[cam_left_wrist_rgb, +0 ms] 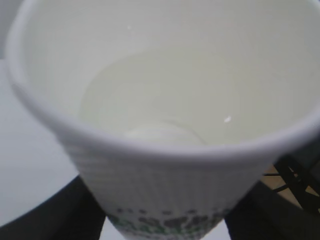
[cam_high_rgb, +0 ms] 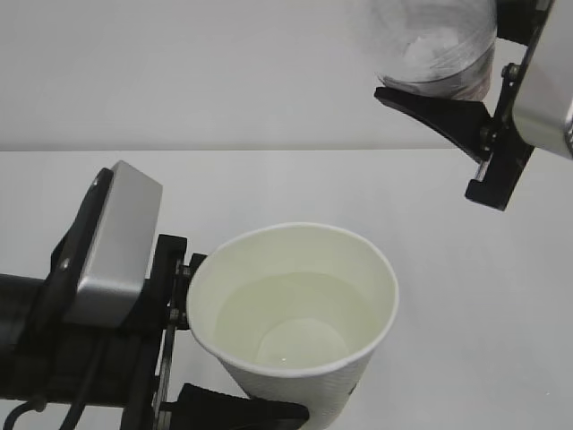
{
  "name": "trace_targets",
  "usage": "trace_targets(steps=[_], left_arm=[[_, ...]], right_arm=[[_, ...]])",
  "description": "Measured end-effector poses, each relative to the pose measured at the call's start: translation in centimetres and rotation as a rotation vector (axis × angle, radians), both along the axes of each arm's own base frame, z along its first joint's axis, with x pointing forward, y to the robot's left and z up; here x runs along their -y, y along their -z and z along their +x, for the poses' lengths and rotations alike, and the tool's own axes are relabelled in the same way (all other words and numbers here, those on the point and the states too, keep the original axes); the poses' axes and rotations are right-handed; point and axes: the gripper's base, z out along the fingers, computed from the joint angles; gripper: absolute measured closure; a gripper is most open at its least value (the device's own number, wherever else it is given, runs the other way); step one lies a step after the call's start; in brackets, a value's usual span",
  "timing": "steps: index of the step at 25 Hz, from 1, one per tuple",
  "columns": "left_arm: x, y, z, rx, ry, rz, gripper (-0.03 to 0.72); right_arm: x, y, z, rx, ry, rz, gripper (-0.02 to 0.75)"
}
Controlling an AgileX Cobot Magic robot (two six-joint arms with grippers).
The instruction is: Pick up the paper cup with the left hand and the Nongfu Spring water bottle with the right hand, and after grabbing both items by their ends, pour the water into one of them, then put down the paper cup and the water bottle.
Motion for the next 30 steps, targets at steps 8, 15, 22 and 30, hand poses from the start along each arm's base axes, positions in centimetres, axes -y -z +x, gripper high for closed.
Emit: trace_targets(steps=[8,15,22,30], left_arm=[[0.00,0.00,0.00,0.000,0.000,0.000,0.199],[0.00,0.00,0.00,0.000,0.000,0.000,0.199],[0.00,0.00,0.00,0.000,0.000,0.000,0.199],[-0.01,0.01,0.01,0.000,-0.002,0.002,0.199]], right_arm=[[0.07,-0.15,0.08,-0.036,0.017,0.061,0.269],[0.11,-0.23,0.12,-0.099,0.029,0.140,0.269],[0.12,-0.26,0.14,-0.168,0.038,0.216,0.269],[0.21,-0.42,0.23,-0.194,0.052,0.272,0.269]])
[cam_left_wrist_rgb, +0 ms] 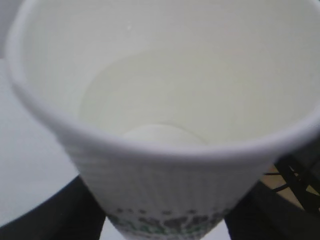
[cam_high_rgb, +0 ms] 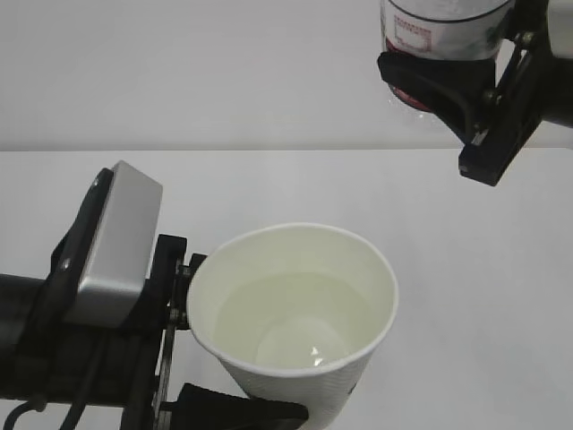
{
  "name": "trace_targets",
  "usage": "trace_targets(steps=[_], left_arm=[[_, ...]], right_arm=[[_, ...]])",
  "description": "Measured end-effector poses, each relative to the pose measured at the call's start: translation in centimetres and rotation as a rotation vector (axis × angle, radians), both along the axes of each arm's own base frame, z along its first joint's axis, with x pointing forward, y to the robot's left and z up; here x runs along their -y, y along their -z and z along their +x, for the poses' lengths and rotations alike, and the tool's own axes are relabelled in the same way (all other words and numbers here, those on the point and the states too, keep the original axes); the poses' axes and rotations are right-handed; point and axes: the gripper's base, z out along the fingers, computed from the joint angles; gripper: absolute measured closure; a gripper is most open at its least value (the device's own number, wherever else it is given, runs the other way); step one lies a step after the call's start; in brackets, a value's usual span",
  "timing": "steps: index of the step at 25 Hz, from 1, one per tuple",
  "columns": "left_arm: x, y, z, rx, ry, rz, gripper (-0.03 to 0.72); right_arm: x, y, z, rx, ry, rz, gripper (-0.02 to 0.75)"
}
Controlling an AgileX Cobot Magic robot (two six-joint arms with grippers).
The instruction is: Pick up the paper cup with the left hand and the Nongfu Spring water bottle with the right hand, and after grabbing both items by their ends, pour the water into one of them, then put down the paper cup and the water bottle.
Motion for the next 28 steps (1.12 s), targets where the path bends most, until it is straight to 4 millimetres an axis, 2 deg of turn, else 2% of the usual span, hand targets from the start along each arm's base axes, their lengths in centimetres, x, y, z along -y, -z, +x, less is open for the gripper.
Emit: trace_targets(steps=[15,28], left_arm=[[0.0,0.1,0.1,0.002,-0.009,0.010,0.199],[-0.1,0.3,0.3,0.006,-0.028,0.032,0.199]], right_arm=[[-0.4,3.1,2.9,-0.162,0.069,0.059,0.269],[0.3,3.3,3.9,-0.197,0.180,0.174,0.269]])
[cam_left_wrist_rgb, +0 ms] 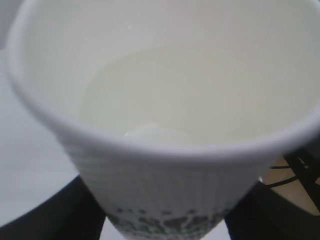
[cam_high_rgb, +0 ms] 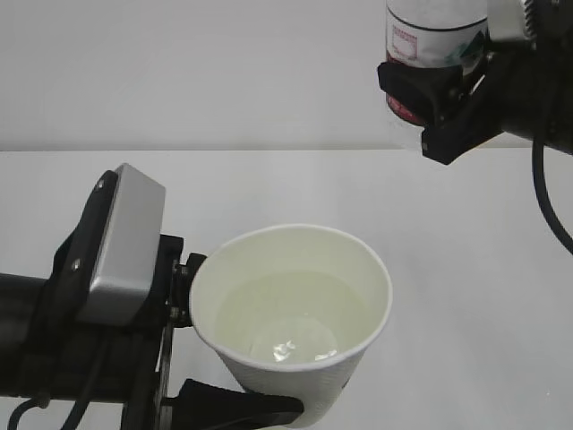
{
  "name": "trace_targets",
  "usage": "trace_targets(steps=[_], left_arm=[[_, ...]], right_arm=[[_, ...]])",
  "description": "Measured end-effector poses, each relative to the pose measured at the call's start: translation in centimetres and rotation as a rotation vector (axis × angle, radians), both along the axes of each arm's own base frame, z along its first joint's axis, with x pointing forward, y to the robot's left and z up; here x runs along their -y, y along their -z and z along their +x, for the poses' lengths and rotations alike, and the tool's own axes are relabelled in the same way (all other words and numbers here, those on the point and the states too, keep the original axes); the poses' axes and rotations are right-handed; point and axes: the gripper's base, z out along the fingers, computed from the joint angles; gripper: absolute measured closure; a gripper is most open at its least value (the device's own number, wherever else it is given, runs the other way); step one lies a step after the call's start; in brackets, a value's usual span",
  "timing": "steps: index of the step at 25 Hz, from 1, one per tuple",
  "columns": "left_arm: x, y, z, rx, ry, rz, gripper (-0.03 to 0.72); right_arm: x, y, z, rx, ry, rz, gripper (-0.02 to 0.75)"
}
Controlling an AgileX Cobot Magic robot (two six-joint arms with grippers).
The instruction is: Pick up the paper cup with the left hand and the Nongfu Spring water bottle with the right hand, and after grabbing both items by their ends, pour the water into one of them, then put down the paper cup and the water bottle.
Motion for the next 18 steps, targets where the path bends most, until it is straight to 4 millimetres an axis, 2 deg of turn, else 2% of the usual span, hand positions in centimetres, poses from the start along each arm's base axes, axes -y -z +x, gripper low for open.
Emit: trace_targets(steps=[9,18], left_arm=[[0.0,0.0,0.0,0.000,0.000,0.000,0.200],[0.0,0.0,0.0,0.000,-0.002,0.002,0.200]], right_arm=[[0.8,0.8,1.1,-0.047,0.131,0.064,0.269],[1.2,2.6,2.5,-0.110,0.227,0.073,0.269]])
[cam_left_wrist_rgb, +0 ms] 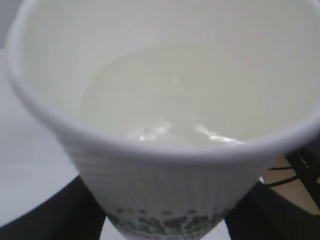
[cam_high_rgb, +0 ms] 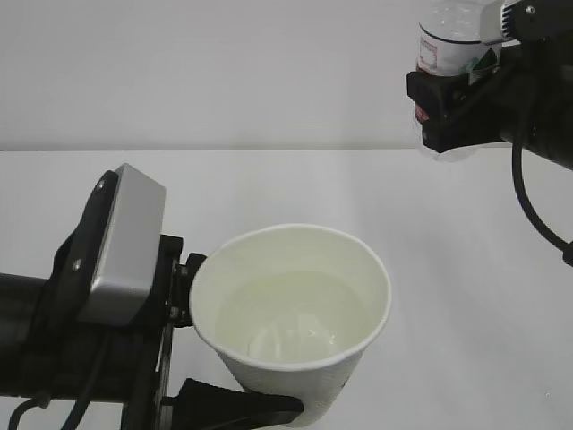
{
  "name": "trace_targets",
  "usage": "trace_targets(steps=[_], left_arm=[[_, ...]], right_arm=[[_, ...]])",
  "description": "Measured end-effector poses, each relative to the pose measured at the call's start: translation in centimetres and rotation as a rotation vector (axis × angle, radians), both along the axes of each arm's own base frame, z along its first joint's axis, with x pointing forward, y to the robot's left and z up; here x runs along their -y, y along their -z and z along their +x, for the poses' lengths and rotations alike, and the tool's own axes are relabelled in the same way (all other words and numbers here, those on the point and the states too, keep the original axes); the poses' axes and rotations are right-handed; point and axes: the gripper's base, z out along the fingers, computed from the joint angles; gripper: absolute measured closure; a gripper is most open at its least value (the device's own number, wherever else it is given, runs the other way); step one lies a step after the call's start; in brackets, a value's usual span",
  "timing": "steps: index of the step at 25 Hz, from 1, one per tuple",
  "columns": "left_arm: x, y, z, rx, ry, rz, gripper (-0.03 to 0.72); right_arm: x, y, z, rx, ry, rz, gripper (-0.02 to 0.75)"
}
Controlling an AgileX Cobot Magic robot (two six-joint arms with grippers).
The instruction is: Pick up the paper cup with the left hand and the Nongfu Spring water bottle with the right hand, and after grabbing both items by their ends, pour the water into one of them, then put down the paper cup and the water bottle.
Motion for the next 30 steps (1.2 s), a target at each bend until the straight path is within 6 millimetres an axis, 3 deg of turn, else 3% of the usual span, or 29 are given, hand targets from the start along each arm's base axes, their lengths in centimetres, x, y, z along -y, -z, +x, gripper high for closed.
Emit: trace_targets(steps=[15,30], left_arm=[[0.0,0.1,0.1,0.001,-0.012,0.010,0.200],[-0.1,0.1,0.5,-0.019,-0.069,0.005,0.200]], right_arm=[[0.2,1.6,1.2,-0.029,0.071,0.055,0.269],[0.2,5.1,3.1,-0.055,0.145,0.092,0.269]])
